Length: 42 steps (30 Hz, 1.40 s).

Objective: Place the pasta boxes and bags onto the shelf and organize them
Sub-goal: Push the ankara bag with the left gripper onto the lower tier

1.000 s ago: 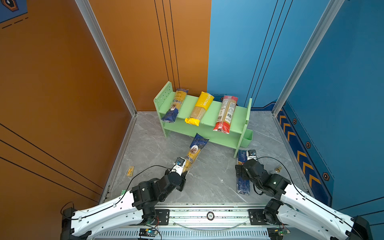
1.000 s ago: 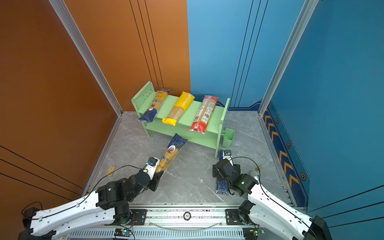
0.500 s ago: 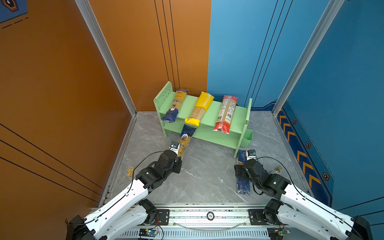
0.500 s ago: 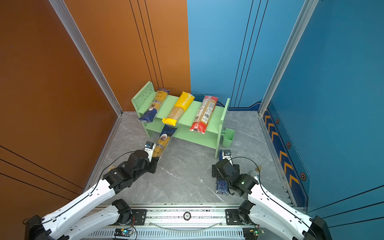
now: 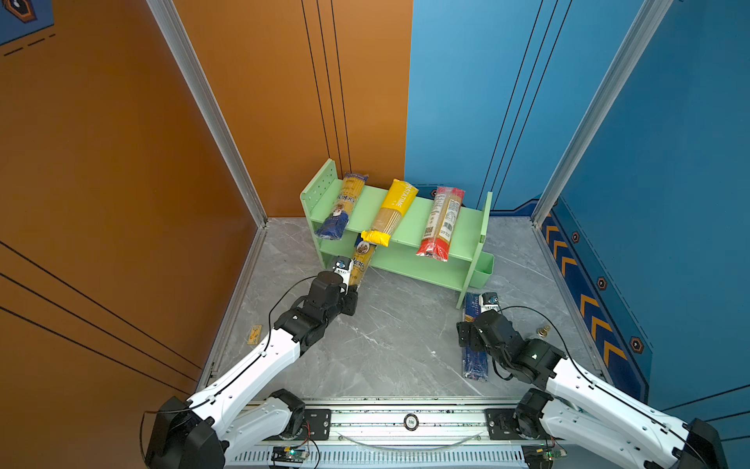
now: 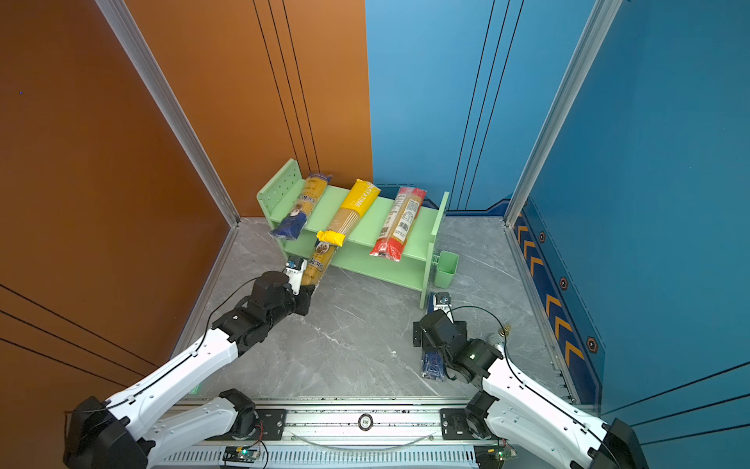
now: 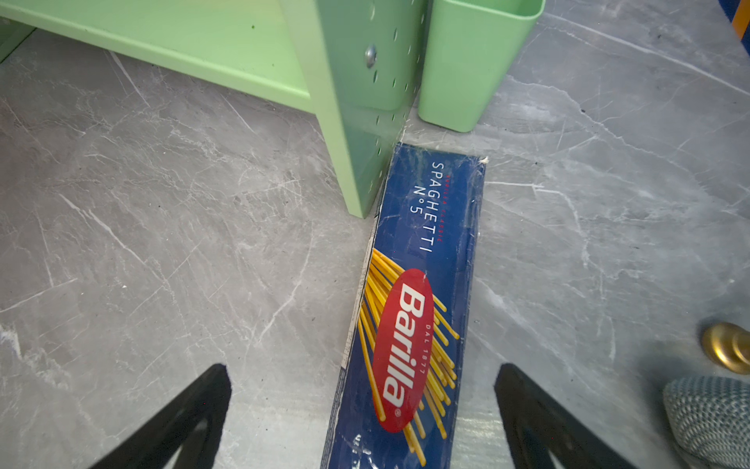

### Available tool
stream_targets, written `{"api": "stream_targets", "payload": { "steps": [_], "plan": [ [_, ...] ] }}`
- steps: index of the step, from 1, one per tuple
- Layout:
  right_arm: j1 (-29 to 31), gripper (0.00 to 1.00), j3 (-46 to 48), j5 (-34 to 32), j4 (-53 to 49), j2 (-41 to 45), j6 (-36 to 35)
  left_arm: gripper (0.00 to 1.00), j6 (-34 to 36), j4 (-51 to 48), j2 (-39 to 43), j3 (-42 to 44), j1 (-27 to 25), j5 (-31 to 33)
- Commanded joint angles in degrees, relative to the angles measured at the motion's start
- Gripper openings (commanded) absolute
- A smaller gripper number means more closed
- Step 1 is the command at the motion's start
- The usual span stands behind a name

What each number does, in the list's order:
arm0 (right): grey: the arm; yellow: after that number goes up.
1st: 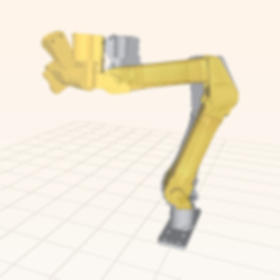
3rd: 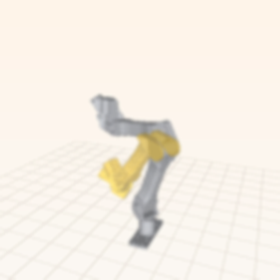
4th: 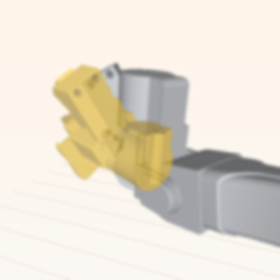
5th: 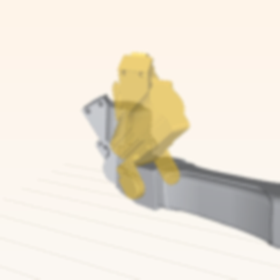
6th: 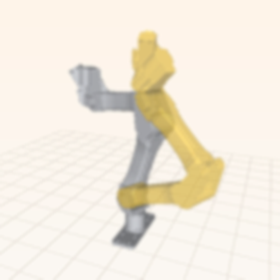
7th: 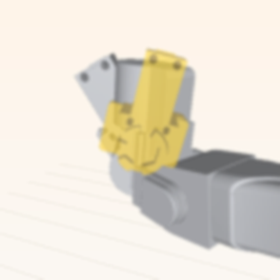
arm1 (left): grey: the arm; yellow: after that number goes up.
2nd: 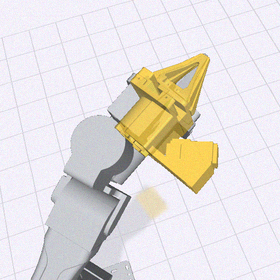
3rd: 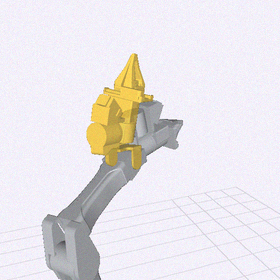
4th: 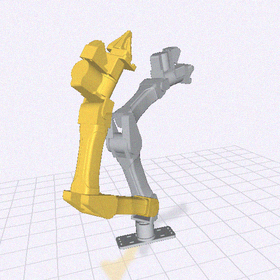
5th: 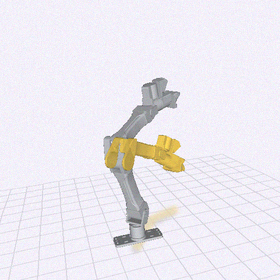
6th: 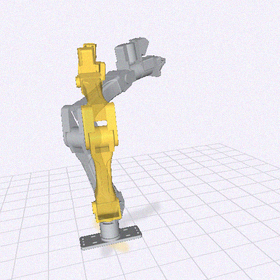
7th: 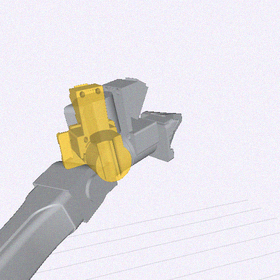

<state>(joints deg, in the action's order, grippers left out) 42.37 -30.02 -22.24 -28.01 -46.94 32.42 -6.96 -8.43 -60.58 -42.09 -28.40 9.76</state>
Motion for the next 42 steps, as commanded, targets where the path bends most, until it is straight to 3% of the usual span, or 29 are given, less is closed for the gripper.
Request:
{"api": "stream_targets", "payload": {
  "steps": [1,11,37,42],
  "plan": [
    [0.2,1.0,-0.7,-0.1,0.2,0.2,0.5,0.0,2.6,13.8,-0.8,-5.7,1.5,-1.7],
    [0.1,1.0,-0.2,-0.8,-0.2,0.6,0.2,0.0,4.0,22.0,-8.3,-7.0,2.7,-1.4],
    [-1.3,1.0,-0.5,-0.4,-0.3,0.0,-1.3,0.0,7.9,24.6,-19.7,-14.8,4.0,-2.2],
    [-1.5,1.0,-0.5,-0.3,-0.1,-0.1,-1.5,0.09,7.9,25.9,-20.1,-13.6,4.0,-2.0]
  ]
}}
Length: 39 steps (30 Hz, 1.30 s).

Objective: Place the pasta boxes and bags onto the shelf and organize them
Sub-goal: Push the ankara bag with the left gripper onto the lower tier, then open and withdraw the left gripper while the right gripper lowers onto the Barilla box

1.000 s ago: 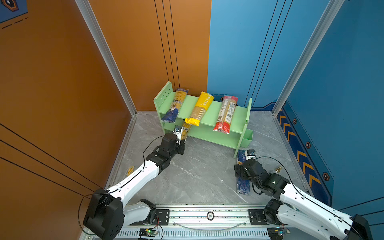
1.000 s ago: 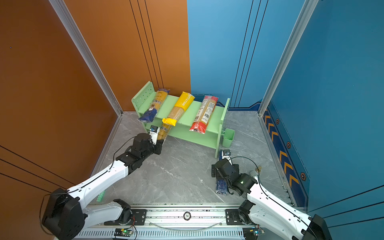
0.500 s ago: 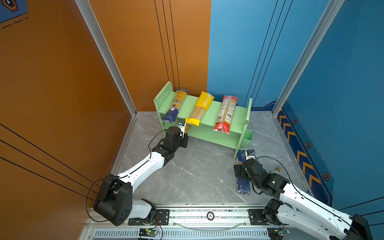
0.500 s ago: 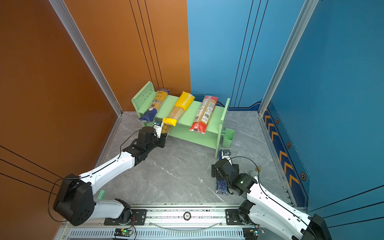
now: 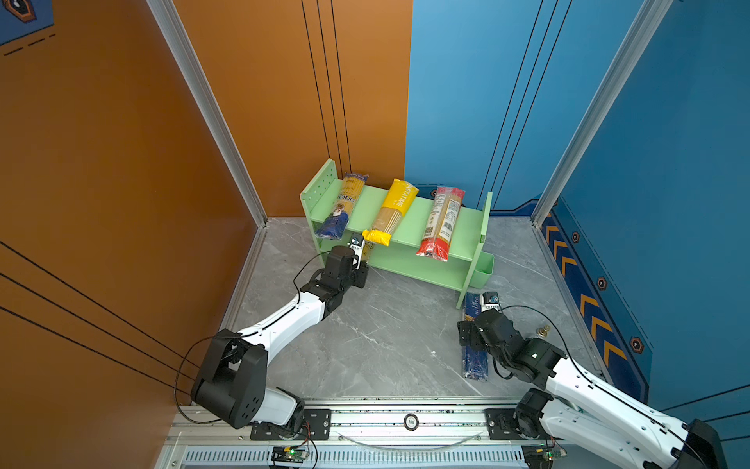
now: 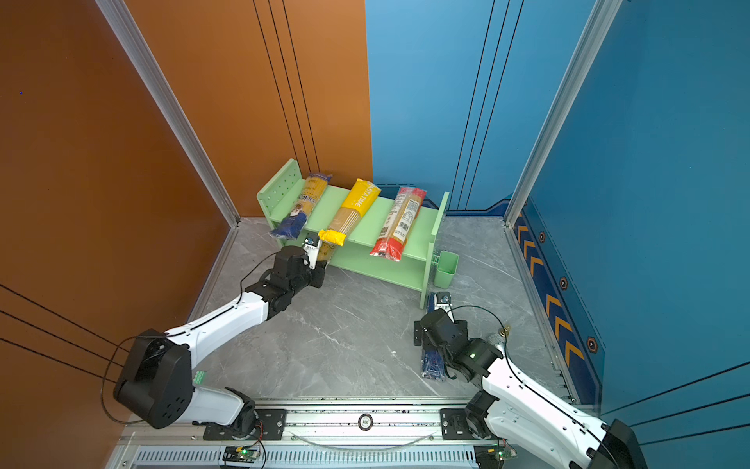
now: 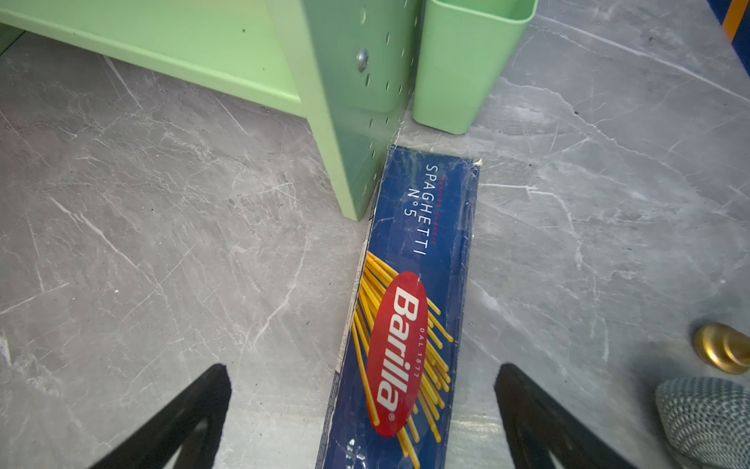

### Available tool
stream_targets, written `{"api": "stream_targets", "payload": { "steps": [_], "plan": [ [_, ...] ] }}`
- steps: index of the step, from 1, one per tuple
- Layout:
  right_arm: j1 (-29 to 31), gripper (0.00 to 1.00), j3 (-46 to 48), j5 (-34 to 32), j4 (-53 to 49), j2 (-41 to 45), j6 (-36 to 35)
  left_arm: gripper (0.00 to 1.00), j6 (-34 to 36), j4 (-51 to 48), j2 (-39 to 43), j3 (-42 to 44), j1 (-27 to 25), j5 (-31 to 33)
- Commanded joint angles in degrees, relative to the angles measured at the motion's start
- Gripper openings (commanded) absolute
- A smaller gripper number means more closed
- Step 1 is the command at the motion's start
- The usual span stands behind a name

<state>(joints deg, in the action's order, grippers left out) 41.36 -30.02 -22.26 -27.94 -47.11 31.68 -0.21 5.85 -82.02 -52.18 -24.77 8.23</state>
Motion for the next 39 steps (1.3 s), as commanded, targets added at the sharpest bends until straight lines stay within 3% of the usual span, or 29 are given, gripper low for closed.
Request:
{"api": "stream_targets", "payload": {
  "steps": [1,7,9,13,17,31,39],
  "plan": [
    [-0.5,1.0,-0.4,-0.3,-0.2,0.1,-0.8,0.11,1.1,11.7,1.3,-3.4,0.3,-0.2],
    [-0.5,1.0,-0.3,-0.1,-0.3,0.2,-0.7,0.26,0.6,11.9,0.9,-2.5,0.3,0.0],
    [-0.5,1.0,-0.3,-0.1,-0.4,0.5,-0.7,0.36,0.6,12.1,0.9,-2.3,0.4,0.7],
    [-0.6,1.0,-0.2,-0.1,-0.4,0.7,-0.7,0.36,0.6,12.1,0.8,-1.9,0.3,1.2],
    [-0.7,1.0,-0.3,-0.1,-0.5,0.7,-0.6,0.44,0.5,12.6,0.7,-1.1,0.3,1.1],
    [-0.7,1.0,-0.2,-0.3,-1.2,1.1,-0.4,0.5,-0.2,13.1,1.0,0.7,0.3,1.1],
    [-0.7,1.0,-1.0,-2.0,-4.4,0.7,2.1,0.6,-1.2,13.1,3.3,4.0,0.3,1.2]
  ]
}}
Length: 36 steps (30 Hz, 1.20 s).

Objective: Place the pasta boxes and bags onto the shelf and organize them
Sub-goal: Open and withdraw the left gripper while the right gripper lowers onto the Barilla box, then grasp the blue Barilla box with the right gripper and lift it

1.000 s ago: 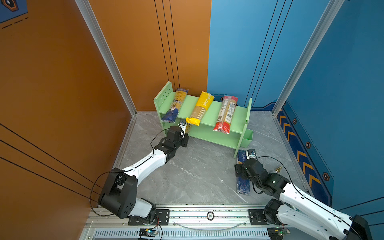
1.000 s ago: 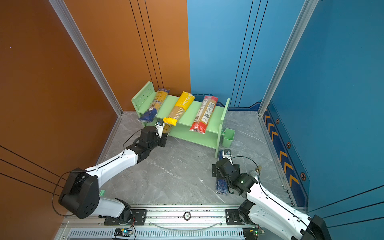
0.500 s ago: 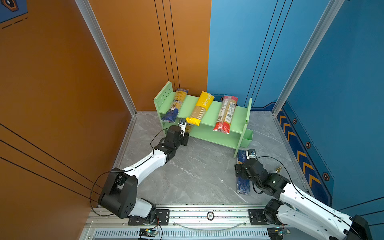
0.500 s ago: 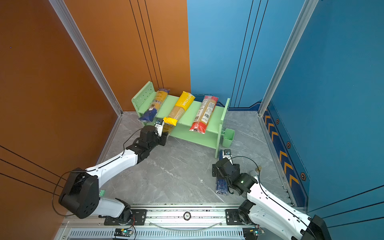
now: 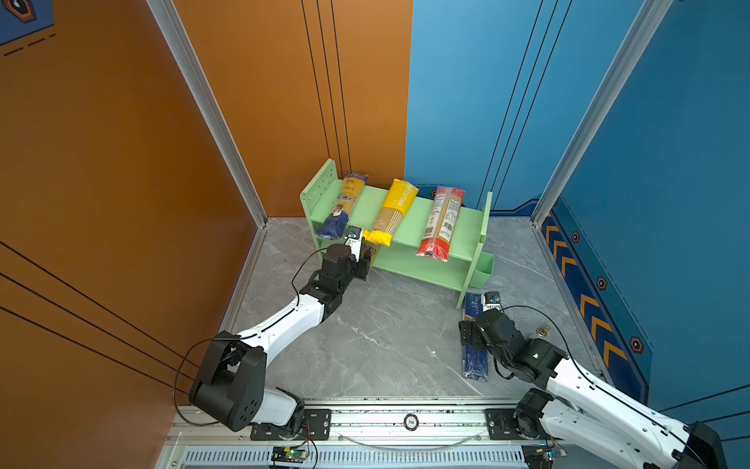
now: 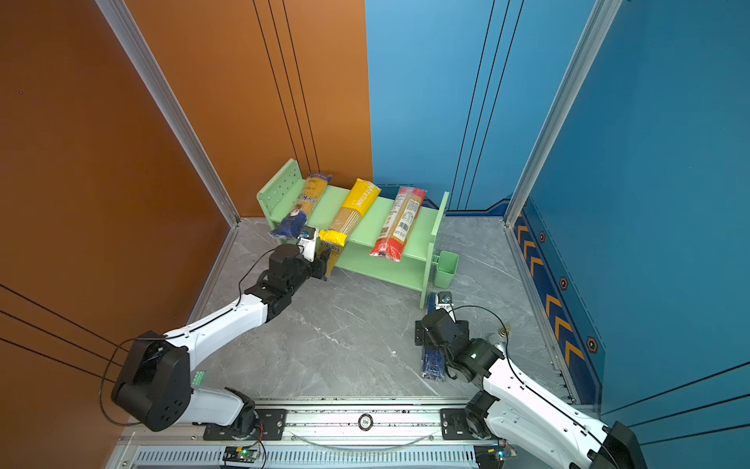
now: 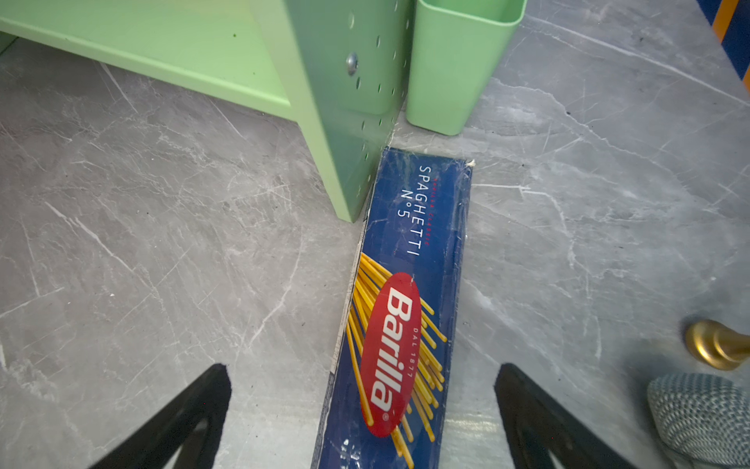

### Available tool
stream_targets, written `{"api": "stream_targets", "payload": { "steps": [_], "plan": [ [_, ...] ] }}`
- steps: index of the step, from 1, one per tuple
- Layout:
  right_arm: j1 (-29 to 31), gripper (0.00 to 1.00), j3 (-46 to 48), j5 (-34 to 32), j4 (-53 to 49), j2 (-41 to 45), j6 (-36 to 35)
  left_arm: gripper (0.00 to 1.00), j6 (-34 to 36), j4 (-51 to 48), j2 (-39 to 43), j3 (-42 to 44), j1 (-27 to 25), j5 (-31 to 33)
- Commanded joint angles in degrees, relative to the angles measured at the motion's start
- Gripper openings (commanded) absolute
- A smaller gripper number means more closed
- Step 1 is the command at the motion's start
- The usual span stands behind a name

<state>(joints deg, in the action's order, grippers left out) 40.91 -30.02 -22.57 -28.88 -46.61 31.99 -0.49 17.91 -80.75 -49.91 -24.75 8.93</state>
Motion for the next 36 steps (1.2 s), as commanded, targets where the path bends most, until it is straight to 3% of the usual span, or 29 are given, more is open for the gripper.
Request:
{"api": "stream_targets", "payload": {
  "steps": [1,20,22,24,28,36],
  "plan": [
    [-0.2,1.0,-1.1,-2.0,-4.1,0.2,2.4,0.61,-1.1,1.0,2.6,2.3,0.1,0.4],
    [-0.2,1.0,0.8,-2.5,-9.9,-3.4,15.2,0.74,-6.0,0.1,17.8,18.4,-4.5,1.9],
    [-0.1,1.0,1.3,-1.7,-9.3,-4.7,15.7,0.78,-6.7,-0.5,19.8,20.0,-6.2,2.4],
    [-0.1,1.0,2.3,-0.3,-7.7,-5.8,16.1,0.68,-7.0,-1.7,21.4,21.2,-8.4,3.3],
    [0.2,1.0,4.5,1.7,-4.4,-8.2,17.4,0.64,-7.9,-5.0,23.3,22.4,-12.1,4.6],
    [1.8,1.0,6.0,3.9,3.2,-16.3,18.7,0.71,-13.0,-5.4,24.1,28.0,-19.7,7.5]
  ]
}}
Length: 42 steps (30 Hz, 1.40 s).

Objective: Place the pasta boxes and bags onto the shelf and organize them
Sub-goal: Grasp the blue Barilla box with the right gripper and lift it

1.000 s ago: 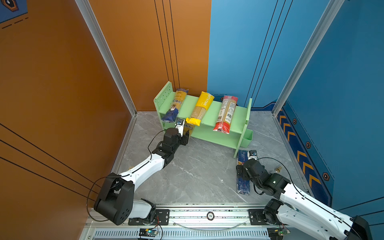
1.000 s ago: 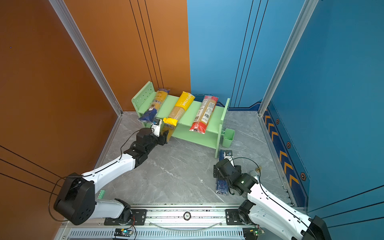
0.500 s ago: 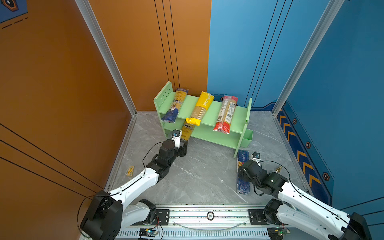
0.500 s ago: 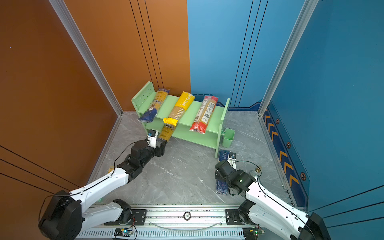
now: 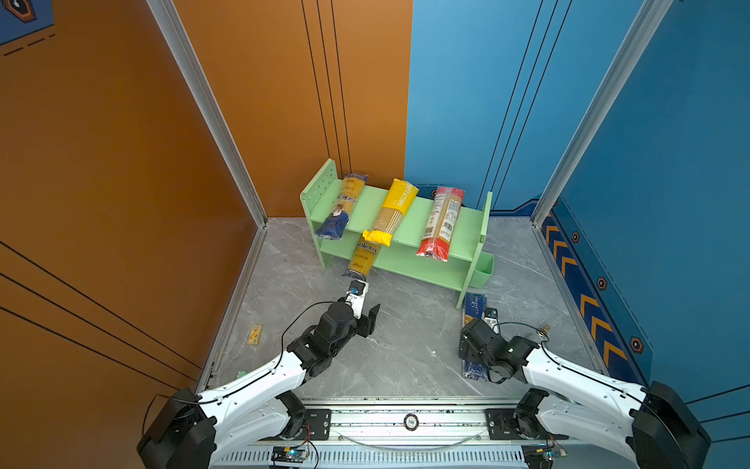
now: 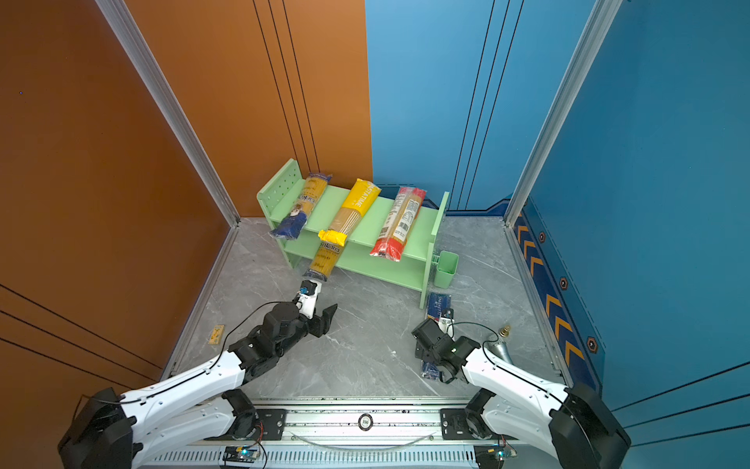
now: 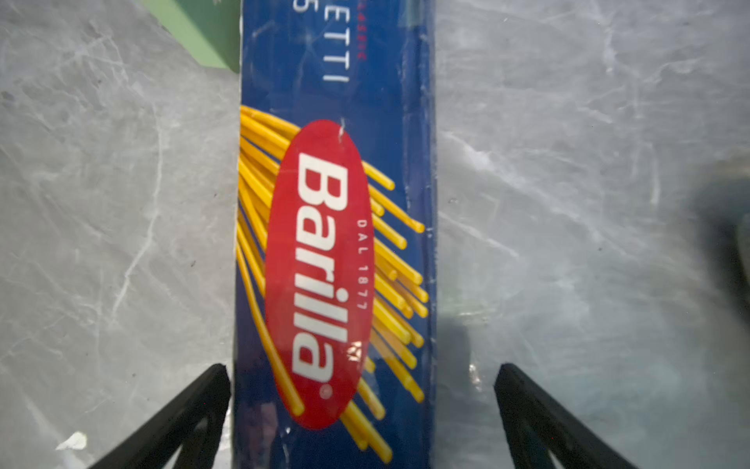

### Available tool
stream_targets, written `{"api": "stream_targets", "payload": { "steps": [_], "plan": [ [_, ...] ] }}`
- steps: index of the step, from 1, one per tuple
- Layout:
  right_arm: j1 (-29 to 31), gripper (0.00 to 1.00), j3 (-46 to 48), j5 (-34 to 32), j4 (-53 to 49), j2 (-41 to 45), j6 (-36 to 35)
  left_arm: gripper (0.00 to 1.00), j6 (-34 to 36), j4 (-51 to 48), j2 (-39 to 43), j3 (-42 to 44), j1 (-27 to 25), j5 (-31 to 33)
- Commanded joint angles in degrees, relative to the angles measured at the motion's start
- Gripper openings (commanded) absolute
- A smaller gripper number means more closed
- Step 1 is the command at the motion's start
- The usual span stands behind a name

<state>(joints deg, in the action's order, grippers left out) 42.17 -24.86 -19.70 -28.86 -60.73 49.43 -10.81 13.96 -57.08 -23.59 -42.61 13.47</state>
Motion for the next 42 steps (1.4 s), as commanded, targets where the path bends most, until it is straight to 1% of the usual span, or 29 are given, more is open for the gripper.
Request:
{"api": "stream_targets", "payload": {
  "steps": [1,4,8,10,13,16,19,21,22,25,26,28,29,31,33,34,38,42],
  "plan": [
    [0.6,0.99,0.7,1.5,3.7,-3.1,1.0,0.72,-2.9,-1.4,0.4,2.1,-2.3,3.1],
    [0.8,0.93,0.0,4.4,6.2,-5.9,-0.1,0.73,-3.9,-1.4,0.3,3.1,-3.6,3.9],
    [2.3,0.91,-1.1,8.3,9.9,-8.1,-1.7,0.76,-4.6,-1.4,0.5,4.0,-4.0,4.4],
    [3.3,0.89,-2.3,8.5,9.6,-9.0,-1.7,0.78,-4.6,-1.5,0.5,4.2,-4.1,4.1],
    [4.5,0.83,-3.6,7.7,8.8,-10.1,-1.3,0.8,-4.5,-1.5,0.1,4.0,-4.3,3.4],
    [4.8,0.82,-3.8,7.5,8.9,-10.5,-0.6,0.83,-4.4,-1.5,-0.8,3.9,-5.0,1.2],
    [5.1,0.78,-3.6,8.6,9.7,-10.5,-0.6,0.84,-4.3,-1.5,-2.5,3.5,-6.9,-0.3],
    [5.3,0.78,-3.5,10.9,11.6,-10.6,-1.1,0.85,-4.0,-1.4,-4.3,2.9,-8.2,-0.8],
    [5.4,0.78,-3.4,12.5,13.1,-10.7,-1.7,0.85,-3.8,-1.4,-5.1,2.6,-8.6,-1.4],
    [5.7,0.84,-4.0,18.4,16.6,-12.2,-3.5,0.85,-3.6,-1.4,-7.8,1.5,-9.6,-2.5],
    [6.2,0.86,-4.7,19.1,16.9,-12.7,-4.0,0.9,-3.5,-1.2,-8.6,1.1,-10.0,-3.0],
    [6.7,0.92,-5.4,19.6,16.8,-13.0,-4.4,0.97,-3.3,-0.4,-9.7,0.6,-10.6,-3.9],
    [6.8,0.95,-5.6,19.9,16.5,-12.9,-4.7,0.99,-3.1,-0.1,-10.1,0.5,-11.0,-4.2],
    [6.9,0.98,-6.1,19.0,14.5,-12.2,-4.9,0.96,-2.9,0.4,-10.5,0.5,-11.7,-4.0],
    [6.8,1.0,-6.1,17.9,12.6,-10.8,-5.2,0.98,-2.4,0.5,-10.9,0.4,-12.1,-4.6],
    [6.6,1.0,-6.0,17.5,11.2,-9.7,-5.4,1.0,-2.1,0.5,-11.0,0.4,-12.4,-4.5],
    [5.2,1.0,-5.4,16.4,6.4,-3.3,-6.3,0.98,-1.2,0.6,-11.6,-0.2,-14.0,-4.6],
    [1.4,1.0,-4.1,15.9,1.0,5.1,-6.6,0.98,-1.2,1.1,-14.2,-2.0,-17.0,-1.8]
  ]
}}
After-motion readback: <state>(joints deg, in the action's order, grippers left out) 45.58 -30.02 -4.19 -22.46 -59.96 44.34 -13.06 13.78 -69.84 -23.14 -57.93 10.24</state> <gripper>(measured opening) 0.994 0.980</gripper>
